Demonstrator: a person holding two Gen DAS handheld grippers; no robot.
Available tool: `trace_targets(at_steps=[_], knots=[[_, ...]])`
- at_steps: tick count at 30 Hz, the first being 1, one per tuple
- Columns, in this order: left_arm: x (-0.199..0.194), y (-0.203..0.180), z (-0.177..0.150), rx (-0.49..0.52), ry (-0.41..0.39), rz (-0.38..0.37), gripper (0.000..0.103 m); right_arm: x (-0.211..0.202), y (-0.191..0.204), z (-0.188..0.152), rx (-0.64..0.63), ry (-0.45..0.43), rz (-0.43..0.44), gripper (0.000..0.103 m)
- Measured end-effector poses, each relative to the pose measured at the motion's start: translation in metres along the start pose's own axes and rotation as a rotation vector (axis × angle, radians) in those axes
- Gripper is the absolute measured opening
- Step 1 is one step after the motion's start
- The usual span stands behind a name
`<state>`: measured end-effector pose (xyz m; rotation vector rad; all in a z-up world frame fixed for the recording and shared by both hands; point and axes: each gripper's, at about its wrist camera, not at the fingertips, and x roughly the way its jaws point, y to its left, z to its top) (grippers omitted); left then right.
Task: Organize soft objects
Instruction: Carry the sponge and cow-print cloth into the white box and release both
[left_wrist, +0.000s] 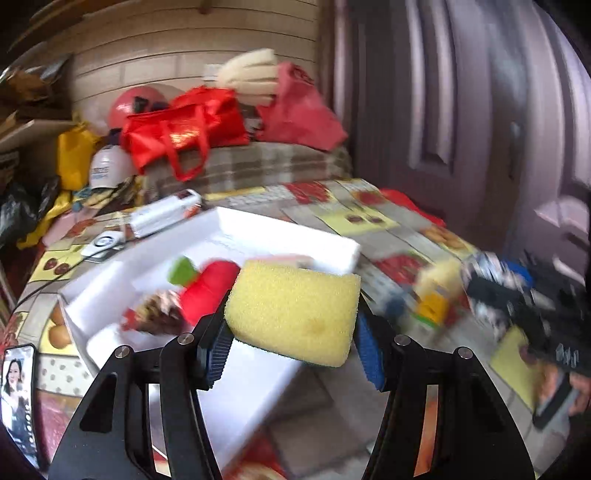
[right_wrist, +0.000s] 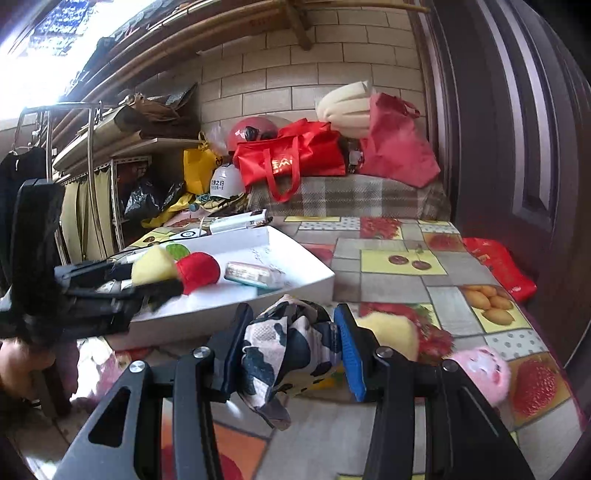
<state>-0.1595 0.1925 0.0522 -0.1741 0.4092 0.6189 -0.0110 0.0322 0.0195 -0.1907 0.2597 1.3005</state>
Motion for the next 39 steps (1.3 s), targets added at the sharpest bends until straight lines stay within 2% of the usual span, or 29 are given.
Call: trace_targets(at_steps=[10,16,21,26,30,35,39], knots=[[0.012,0.077,0.045,-0.208,-0.107,0.043,0.059,0.032,0.027,0.010,0.008,0.017,0.015,0.046],[0.025,0.118,0.051,-0.314,-0.093,0.060,0.059,0.060,0.052,0.019,0.011,0.030,0.050,0.046],[0.031,0.122,0.041,-0.311,-0.069,0.088,0.059,0.089,0.069,0.029,0.022,0.042,0.064,0.046],[0.030,0.133,0.035,-0.355,-0.061,0.105,0.059,0.128,0.068,0.040,0.073,0.102,0.056,0.046],[0.032,0.139,0.032,-0.376,-0.043,0.112,0.059,0.167,0.065,0.044,0.105,0.211,0.053,0.046],[0.042,0.137,0.028,-0.363,0.010,0.113,0.059,0.190,0.054,0.038,0.166,0.314,0.032,0.046],[0.049,0.136,0.025,-0.364,0.041,0.100,0.059,0.178,0.043,0.037,0.237,0.275,0.037,0.046]])
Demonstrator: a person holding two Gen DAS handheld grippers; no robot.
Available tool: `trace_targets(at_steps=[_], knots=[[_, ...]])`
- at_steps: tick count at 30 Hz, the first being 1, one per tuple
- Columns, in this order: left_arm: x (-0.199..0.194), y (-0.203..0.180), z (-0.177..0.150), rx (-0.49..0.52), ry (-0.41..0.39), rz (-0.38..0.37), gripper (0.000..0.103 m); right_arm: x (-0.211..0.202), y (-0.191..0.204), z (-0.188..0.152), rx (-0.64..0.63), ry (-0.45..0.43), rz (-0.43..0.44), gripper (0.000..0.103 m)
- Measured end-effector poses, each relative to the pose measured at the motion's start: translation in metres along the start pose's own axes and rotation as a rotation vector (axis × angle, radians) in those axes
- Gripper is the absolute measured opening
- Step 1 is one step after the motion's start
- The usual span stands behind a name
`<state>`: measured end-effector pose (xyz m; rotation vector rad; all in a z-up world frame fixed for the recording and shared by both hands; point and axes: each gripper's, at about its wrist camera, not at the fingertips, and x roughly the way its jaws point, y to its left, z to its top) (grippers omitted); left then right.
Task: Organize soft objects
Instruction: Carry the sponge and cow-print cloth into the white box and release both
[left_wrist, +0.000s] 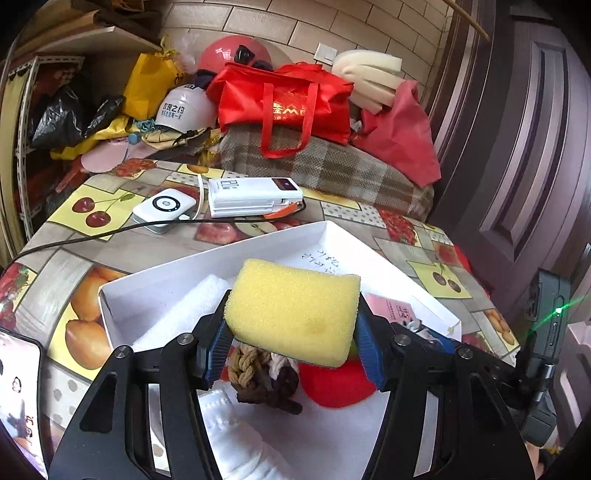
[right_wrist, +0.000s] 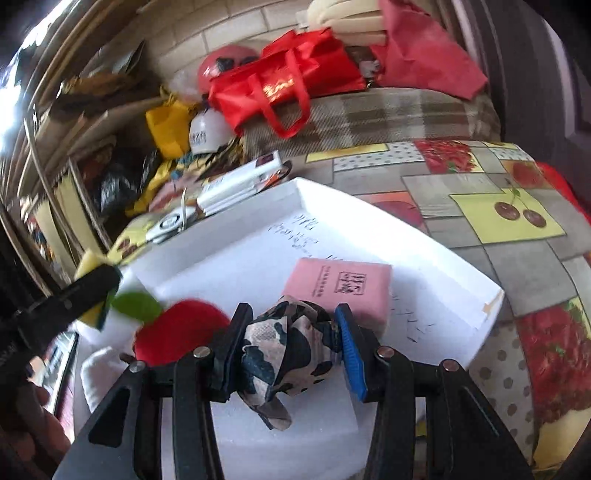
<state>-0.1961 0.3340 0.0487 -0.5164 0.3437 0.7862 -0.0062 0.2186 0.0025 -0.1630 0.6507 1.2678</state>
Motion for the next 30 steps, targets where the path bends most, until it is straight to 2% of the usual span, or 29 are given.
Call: trace_targets(at_steps=[3,7,10,14,16,17,18,19,20,22,23,30], knots=[[-0.001,0.000,-0.001,-0.002,0.000,0.012,0.059,-0.006,0.004,-0.001,-0.016,-0.023,-0.008,0.046],[0.000,-0.002,-0.003,0.020,0.001,0.058,0.060,-0.013,0.025,-0.001,-0.122,-0.072,-0.033,0.048],[0.000,-0.002,-0.005,0.026,0.003,0.059,0.060,-0.019,0.038,-0.002,-0.184,-0.114,-0.063,0.048],[-0.001,0.000,-0.006,0.020,-0.004,0.060,0.062,-0.021,0.038,-0.001,-0.194,-0.136,-0.071,0.051],[-0.002,0.001,-0.006,0.012,-0.010,0.068,0.073,-0.021,0.036,0.000,-0.187,-0.141,-0.066,0.061],[-0.003,0.001,-0.006,0.009,-0.017,0.079,0.079,-0.021,0.036,0.001,-0.185,-0.143,-0.065,0.078],[-0.005,0.001,-0.005,0.009,-0.028,0.095,0.090,-0.022,0.035,0.001,-0.184,-0.148,-0.066,0.088],[-0.008,0.001,-0.004,0.011,-0.044,0.108,0.100,-0.023,0.036,0.000,-0.185,-0.156,-0.069,0.088],[-0.011,0.001,-0.004,0.014,-0.058,0.117,0.103,-0.025,0.037,0.000,-0.188,-0.165,-0.072,0.089],[-0.017,0.000,-0.003,0.015,-0.095,0.127,0.103,-0.028,0.039,-0.001,-0.199,-0.186,-0.077,0.101],[-0.019,0.000,-0.003,0.017,-0.105,0.132,0.103,-0.029,0.040,-0.002,-0.202,-0.195,-0.078,0.103],[-0.027,0.000,-0.003,0.031,-0.152,0.153,0.103,-0.037,0.039,-0.005,-0.199,-0.245,-0.076,0.103]])
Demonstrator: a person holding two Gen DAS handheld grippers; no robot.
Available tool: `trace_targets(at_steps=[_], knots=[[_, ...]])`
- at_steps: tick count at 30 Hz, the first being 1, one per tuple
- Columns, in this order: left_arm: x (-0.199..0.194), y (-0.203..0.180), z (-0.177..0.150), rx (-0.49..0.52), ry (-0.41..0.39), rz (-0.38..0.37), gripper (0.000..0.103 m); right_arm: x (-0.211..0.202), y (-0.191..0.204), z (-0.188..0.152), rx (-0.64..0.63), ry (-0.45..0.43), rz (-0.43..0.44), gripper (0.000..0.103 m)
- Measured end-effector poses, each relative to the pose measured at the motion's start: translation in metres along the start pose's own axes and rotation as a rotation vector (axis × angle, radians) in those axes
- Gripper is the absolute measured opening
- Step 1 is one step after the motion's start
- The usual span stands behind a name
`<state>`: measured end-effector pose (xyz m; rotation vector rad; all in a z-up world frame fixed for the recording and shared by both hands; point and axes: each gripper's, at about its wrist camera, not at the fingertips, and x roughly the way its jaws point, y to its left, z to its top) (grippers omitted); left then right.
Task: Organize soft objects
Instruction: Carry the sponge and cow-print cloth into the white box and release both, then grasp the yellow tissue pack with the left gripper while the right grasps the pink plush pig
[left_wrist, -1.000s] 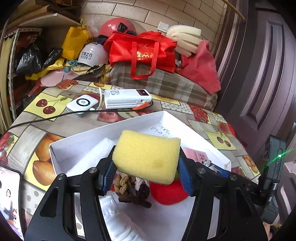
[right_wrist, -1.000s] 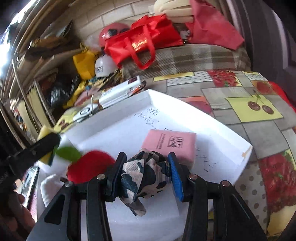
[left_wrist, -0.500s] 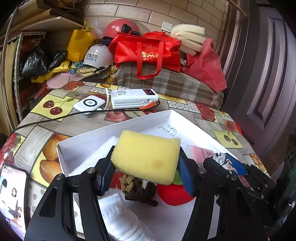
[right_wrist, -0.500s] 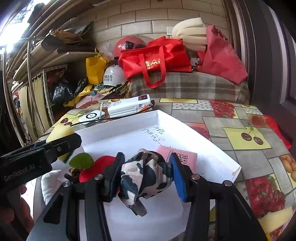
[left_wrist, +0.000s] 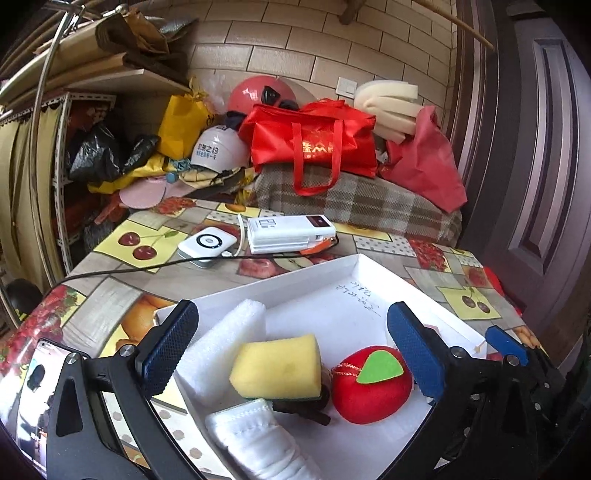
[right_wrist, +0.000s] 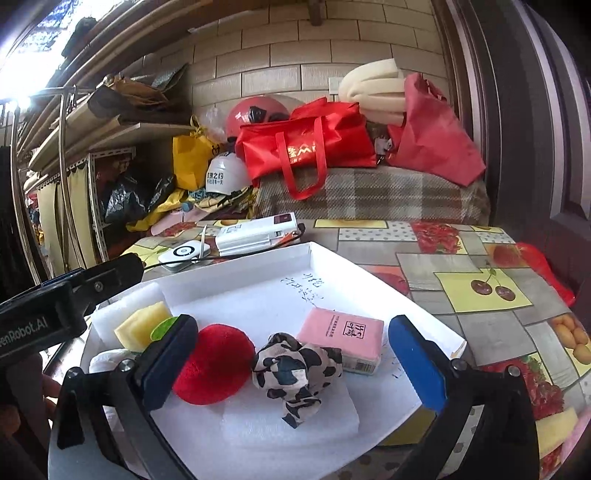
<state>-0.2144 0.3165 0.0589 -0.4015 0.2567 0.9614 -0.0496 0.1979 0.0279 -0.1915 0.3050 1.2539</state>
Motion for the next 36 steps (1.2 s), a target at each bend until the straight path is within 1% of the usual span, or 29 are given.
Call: trace_targets(at_steps=[8,12,28,33,36], knots=[[-0.017,0.006,0.003,-0.037,-0.095,0.026,0.103,-0.012,0.003,-0.001,-0.016,-0.068,0.004,0.103],[-0.022,0.008,0.003,-0.049,-0.120,0.029,0.103,-0.019,0.002,-0.002,-0.013,-0.105,0.007,0.103],[-0.025,0.005,0.001,-0.051,-0.131,0.030,0.103,-0.041,0.004,-0.011,-0.041,-0.128,0.028,0.103],[-0.029,-0.003,0.000,-0.046,-0.136,0.003,0.103,-0.056,-0.001,-0.017,-0.044,-0.130,0.046,0.103],[-0.032,-0.007,0.000,-0.041,-0.142,-0.009,0.103,-0.070,-0.008,-0.023,-0.049,-0.129,0.031,0.103]])
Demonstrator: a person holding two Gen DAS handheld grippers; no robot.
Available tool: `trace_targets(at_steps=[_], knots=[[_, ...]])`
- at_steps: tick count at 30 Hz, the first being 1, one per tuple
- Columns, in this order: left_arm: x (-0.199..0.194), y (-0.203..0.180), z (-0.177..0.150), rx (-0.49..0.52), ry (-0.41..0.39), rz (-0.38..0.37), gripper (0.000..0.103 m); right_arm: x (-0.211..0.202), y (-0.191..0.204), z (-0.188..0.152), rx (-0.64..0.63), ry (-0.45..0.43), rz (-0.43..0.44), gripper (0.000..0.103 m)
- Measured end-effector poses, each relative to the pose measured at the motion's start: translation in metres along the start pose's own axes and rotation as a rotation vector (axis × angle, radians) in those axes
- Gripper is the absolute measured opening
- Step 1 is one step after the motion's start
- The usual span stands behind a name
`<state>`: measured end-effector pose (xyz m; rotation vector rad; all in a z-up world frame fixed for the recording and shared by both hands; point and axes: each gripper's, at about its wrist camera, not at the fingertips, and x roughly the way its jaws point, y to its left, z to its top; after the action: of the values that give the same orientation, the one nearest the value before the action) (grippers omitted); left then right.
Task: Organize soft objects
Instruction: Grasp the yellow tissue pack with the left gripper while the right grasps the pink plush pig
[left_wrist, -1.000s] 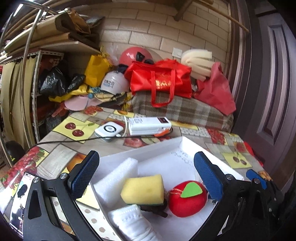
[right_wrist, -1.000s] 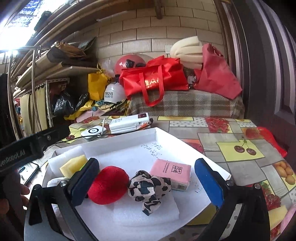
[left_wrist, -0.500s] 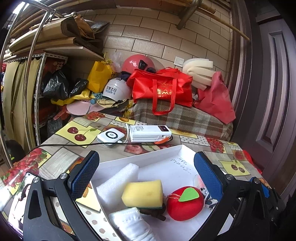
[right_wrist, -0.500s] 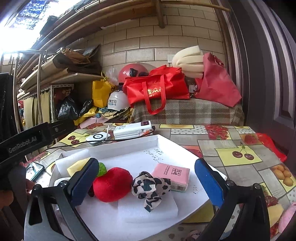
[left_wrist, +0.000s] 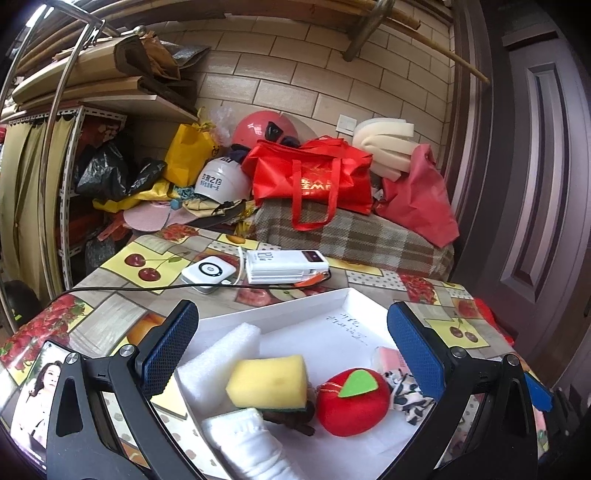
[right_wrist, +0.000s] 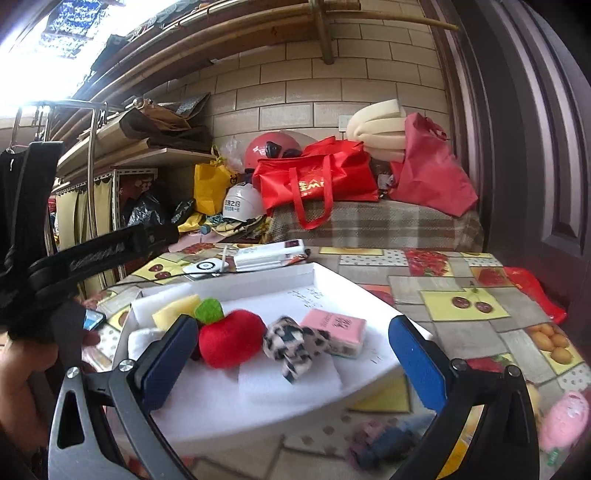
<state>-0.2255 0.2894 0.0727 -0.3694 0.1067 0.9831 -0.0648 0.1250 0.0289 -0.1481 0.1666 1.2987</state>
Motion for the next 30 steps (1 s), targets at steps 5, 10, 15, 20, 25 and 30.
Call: trace_targets(at_steps=[5,10,15,20,25,30], knots=[[-0.006,-0.016,-0.004,0.008,0.011,-0.063,0.103,-0.035,-0.027,-0.009,-0.007,0.004,-0.050,0.103],[-0.015,-0.054,-0.013,0.048,0.060,-0.241,0.103,-0.074,-0.087,-0.017,0.068,-0.012,-0.276,0.103],[-0.008,-0.110,-0.042,0.187,0.201,-0.395,0.103,-0.094,-0.165,-0.024,0.213,0.025,-0.432,0.103],[0.003,-0.157,-0.074,0.326,0.363,-0.431,0.103,-0.118,-0.225,-0.041,0.476,-0.002,-0.463,0.103],[0.009,-0.157,-0.079,0.296,0.417,-0.443,0.103,-0.118,-0.245,-0.055,0.619,0.022,-0.460,0.103],[-0.009,-0.170,-0.086,0.340,0.434,-0.621,0.102,-0.123,-0.254,-0.061,0.665,0.037,-0.459,0.103]])
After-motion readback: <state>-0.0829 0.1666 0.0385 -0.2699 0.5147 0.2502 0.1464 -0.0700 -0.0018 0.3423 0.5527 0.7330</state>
